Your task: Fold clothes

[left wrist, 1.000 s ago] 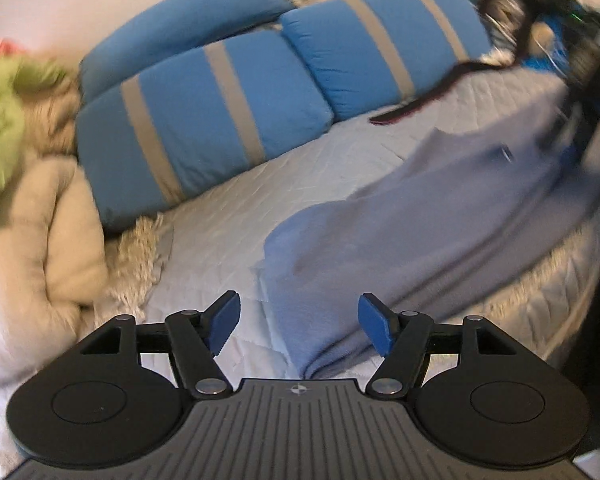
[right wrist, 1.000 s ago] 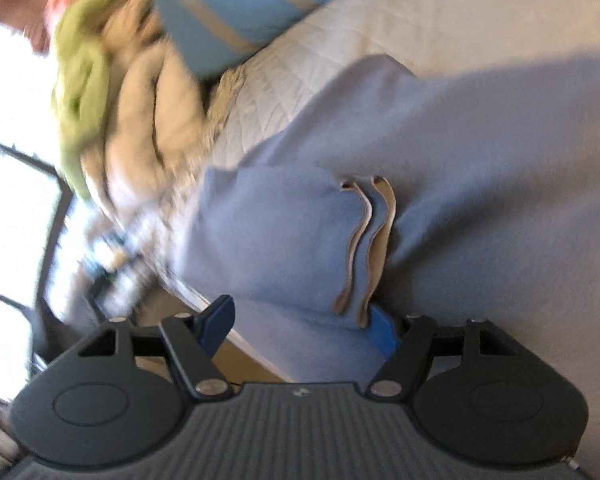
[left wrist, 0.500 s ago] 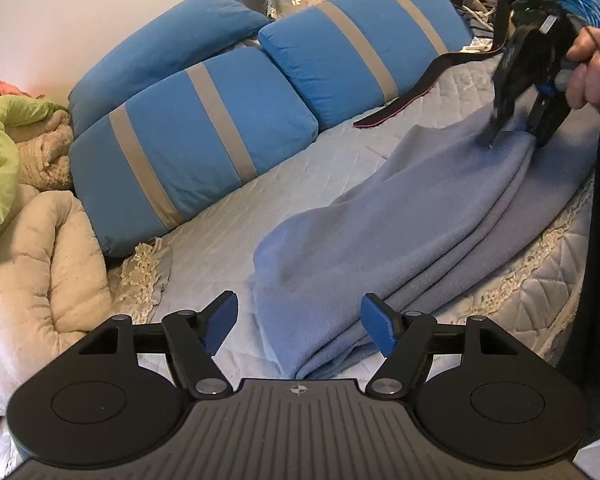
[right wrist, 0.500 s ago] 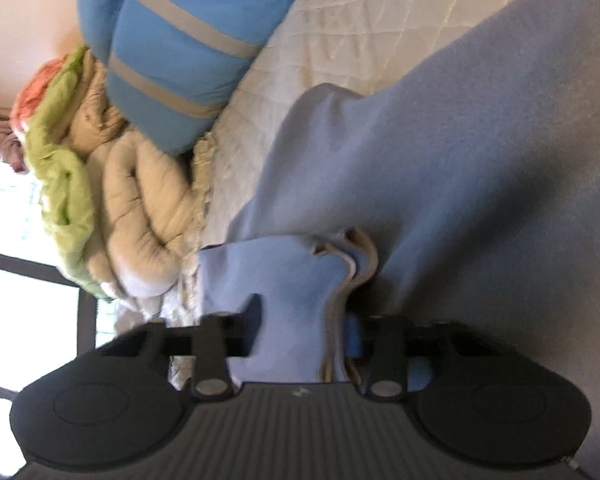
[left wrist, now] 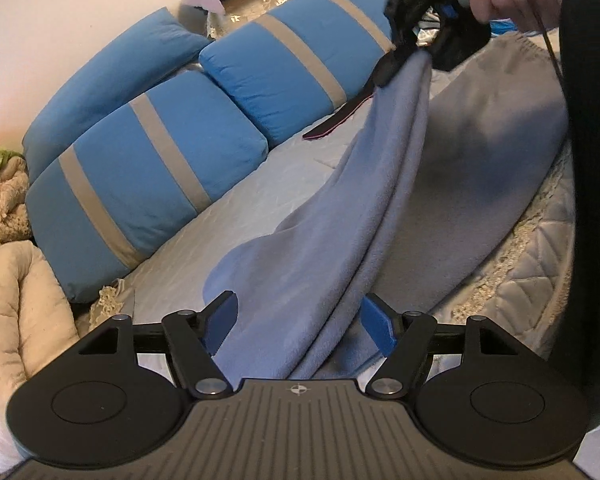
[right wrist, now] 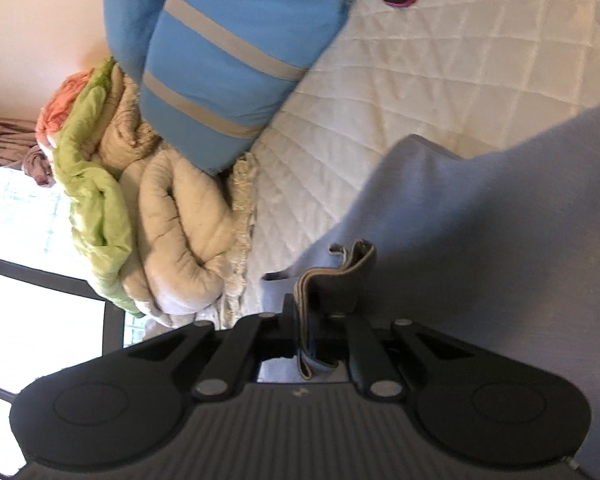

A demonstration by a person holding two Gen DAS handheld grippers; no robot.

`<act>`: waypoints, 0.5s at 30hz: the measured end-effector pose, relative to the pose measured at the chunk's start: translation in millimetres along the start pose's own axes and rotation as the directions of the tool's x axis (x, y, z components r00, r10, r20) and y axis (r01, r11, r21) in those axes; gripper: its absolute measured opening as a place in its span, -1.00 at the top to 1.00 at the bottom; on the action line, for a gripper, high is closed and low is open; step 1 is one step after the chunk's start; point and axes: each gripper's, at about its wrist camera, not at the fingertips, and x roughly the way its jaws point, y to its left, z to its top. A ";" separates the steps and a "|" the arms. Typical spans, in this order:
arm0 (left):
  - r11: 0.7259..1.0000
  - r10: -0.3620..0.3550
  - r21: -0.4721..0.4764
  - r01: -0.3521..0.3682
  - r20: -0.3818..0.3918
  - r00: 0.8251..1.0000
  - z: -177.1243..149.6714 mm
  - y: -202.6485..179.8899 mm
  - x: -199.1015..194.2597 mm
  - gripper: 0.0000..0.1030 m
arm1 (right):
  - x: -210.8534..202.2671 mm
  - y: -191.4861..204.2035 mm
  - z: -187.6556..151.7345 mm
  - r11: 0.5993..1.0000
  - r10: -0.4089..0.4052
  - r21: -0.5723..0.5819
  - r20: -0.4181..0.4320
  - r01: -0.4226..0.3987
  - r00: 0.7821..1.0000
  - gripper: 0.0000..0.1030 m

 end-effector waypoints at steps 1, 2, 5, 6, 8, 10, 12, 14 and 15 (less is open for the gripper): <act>1.000 0.017 0.021 -0.017 -0.003 1.000 0.5 -3.3 3.5 -0.30 | -0.3 2.9 0.2 1.000 0.004 -0.003 -0.001 -0.004 1.000 0.89; 0.998 0.035 0.048 -0.035 -0.008 0.999 0.9 -7.1 7.3 -0.30 | -0.9 4.4 0.6 1.000 0.009 -0.002 -0.002 -0.009 1.000 0.89; 0.980 0.118 0.163 -0.114 -0.019 0.993 1.2 -21.3 19.0 -0.30 | -3.5 7.4 1.5 1.000 0.023 0.002 -0.002 -0.023 1.000 0.89; 0.965 0.149 0.219 -0.143 -0.011 0.989 0.0 -27.5 21.7 -0.30 | -4.5 7.8 1.5 1.000 0.026 0.003 -0.003 -0.026 1.000 0.89; 0.927 0.190 0.328 -0.183 0.009 0.982 -3.8 -39.4 25.6 -0.30 | -5.6 8.4 1.3 0.999 0.034 0.008 -0.004 -0.034 0.999 0.89; 0.918 0.178 0.356 -0.173 0.019 0.984 -4.1 -45.4 24.4 -0.30 | -6.6 9.4 1.8 0.999 0.045 0.015 -0.004 -0.045 0.999 0.89; 0.932 0.143 0.335 -0.141 0.017 0.990 -1.7 -47.5 21.5 -0.30 | -6.8 12.4 3.5 0.998 0.058 0.021 -0.001 -0.058 0.998 0.89; 0.933 0.128 0.336 -0.126 0.017 0.992 -0.5 -51.4 20.2 -0.30 | -6.7 17.3 5.8 0.997 0.076 0.020 0.005 -0.077 0.997 0.89; 0.930 0.135 0.342 -0.134 0.018 0.991 -0.5 -53.3 20.7 -0.30 | -6.6 20.1 6.9 0.996 0.085 0.019 0.007 -0.085 0.996 0.89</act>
